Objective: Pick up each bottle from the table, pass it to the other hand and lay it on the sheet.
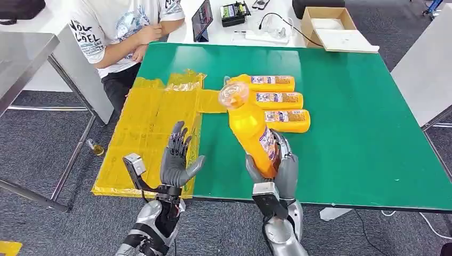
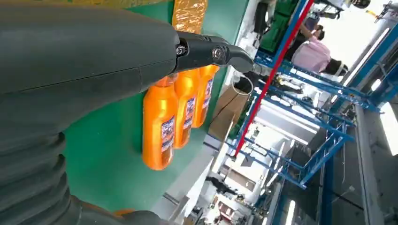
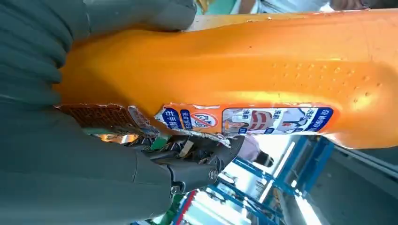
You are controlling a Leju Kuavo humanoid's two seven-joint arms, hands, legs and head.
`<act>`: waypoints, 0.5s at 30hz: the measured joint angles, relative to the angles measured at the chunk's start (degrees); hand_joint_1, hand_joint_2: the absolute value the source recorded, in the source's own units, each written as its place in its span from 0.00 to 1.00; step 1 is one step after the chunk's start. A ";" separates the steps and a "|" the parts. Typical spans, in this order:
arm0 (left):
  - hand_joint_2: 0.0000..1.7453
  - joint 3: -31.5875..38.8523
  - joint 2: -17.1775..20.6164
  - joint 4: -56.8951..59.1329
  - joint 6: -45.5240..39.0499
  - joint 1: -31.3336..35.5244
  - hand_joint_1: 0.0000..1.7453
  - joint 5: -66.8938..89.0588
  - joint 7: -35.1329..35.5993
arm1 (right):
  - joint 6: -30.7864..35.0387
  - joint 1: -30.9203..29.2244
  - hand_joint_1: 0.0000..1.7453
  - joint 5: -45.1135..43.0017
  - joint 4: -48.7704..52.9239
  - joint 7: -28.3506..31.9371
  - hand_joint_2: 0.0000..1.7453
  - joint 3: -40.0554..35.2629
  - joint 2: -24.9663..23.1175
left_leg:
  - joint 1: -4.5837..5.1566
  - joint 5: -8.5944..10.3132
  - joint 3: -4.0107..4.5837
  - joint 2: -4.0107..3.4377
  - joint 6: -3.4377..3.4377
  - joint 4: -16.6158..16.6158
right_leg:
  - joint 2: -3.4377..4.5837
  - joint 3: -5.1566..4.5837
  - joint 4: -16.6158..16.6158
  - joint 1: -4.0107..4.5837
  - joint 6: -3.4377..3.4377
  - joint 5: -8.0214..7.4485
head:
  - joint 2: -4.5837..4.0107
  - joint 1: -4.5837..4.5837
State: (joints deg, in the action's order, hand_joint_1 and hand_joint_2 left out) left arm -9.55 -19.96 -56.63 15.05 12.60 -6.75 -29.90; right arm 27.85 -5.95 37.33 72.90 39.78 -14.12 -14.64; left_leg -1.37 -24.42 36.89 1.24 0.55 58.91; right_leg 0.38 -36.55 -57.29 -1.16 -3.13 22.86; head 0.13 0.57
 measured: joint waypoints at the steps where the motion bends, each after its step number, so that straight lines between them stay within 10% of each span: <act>1: 1.00 -0.17 0.07 0.26 1.07 0.16 0.00 -0.68 0.04 | -0.09 0.04 1.00 -0.17 -0.59 0.00 1.00 -0.24 -0.13 | 0.00 0.00 0.01 0.01 0.00 0.00 | 0.00 0.00 0.00 0.00 0.00 0.00 | 0.00 0.00; 15: 1.00 -2.38 0.61 3.58 3.37 2.09 0.00 -2.45 -0.06 | 5.90 -0.50 1.00 -2.16 -9.86 0.07 1.00 -9.95 -1.47 | 0.00 0.00 0.01 0.01 0.00 0.00 | 0.00 0.00 0.00 0.00 0.00 0.00 | 0.00 0.00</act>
State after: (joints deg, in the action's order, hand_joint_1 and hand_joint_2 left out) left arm -11.93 -19.34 -53.05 18.43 14.69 -9.20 -29.97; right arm 33.75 -6.45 35.17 63.04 39.85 -24.07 -16.11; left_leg -1.37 -24.41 36.90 1.25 0.55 58.90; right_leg 0.39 -36.55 -57.29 -1.16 -3.13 22.86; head 0.13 0.57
